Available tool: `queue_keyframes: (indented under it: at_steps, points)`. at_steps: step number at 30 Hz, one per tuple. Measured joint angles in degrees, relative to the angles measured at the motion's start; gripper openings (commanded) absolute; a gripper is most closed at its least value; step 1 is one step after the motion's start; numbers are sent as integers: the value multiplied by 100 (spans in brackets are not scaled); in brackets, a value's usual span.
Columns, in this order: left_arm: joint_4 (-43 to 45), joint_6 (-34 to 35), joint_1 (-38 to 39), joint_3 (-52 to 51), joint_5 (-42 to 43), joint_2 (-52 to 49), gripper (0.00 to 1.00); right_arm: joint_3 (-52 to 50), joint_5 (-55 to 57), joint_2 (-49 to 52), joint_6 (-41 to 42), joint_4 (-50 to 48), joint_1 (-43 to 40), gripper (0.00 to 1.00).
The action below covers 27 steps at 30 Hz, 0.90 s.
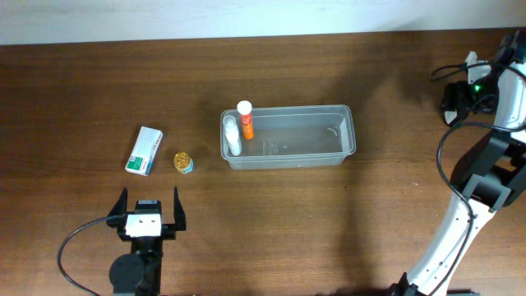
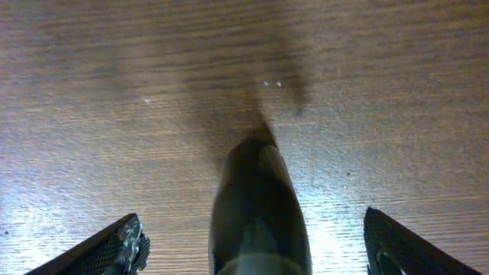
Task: Pack container
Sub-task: 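Grasp the black-capped white bottle with the right gripper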
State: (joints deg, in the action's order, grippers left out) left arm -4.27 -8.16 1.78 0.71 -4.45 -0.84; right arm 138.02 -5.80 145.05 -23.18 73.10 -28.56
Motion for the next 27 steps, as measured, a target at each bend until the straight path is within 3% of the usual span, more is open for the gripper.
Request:
queue_keyframes:
  at_steps: [8,10,13,18,24,27]
  points:
    - [0,0,0,0,0,0,99,-219,2,9,0,-59,-7,73]
    - [0,-2,0,0,0,0,99,-219,0,9,4,-59,-7,68]
    - [0,0,0,0,0,0,99,-219,4,9,-20,-68,-7,53]
    - [0,0,0,0,0,0,99,-219,22,9,2,-103,-7,51]
    - [0,0,0,0,0,0,99,-219,39,9,-4,-109,-7,31]
    - [0,0,0,0,0,0,99,-219,42,11,4,-116,-7,26]
